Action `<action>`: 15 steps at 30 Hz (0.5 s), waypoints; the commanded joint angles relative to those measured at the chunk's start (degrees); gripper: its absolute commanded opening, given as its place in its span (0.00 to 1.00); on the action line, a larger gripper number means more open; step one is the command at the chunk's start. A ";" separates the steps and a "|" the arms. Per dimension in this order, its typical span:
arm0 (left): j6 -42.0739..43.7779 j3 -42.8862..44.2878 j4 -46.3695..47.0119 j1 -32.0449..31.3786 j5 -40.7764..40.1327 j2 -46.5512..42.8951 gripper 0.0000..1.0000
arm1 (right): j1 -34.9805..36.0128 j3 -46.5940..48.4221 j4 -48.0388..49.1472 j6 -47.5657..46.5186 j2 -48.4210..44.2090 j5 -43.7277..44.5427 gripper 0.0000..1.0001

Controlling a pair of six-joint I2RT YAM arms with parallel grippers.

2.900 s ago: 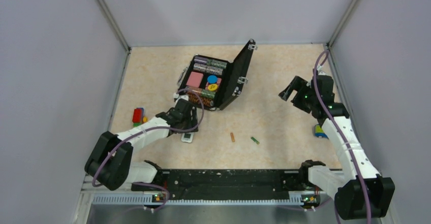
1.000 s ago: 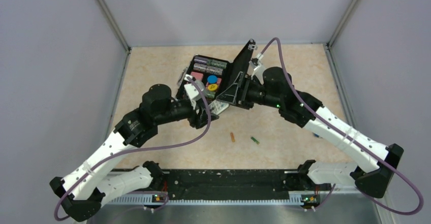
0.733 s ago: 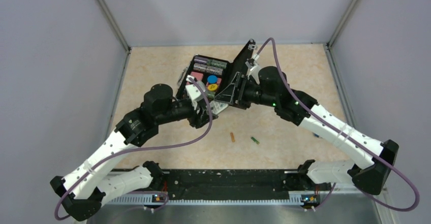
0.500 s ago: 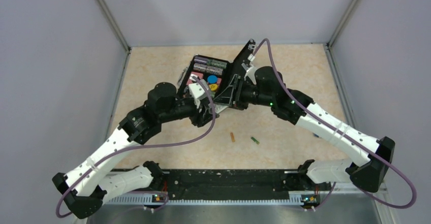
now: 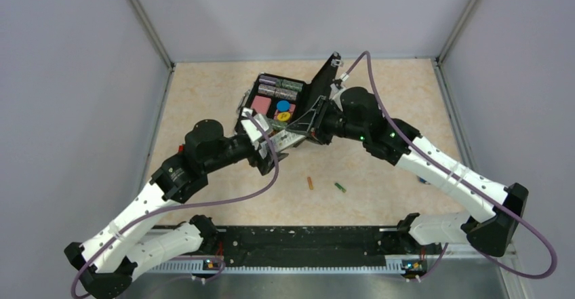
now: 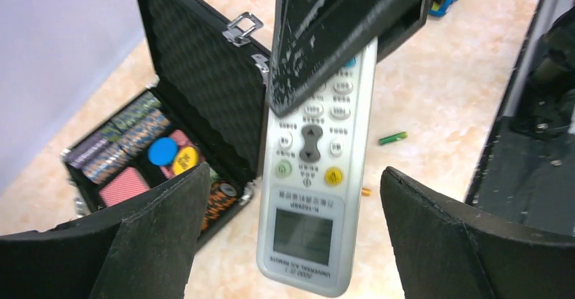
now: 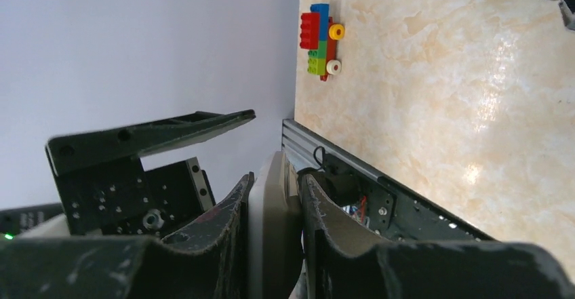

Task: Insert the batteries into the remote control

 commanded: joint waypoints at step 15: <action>30.43 -12.80 31.82 -1.62 -9.57 -5.15 0.85 | 0.69 2.22 -4.42 24.00 -2.74 8.85 0.00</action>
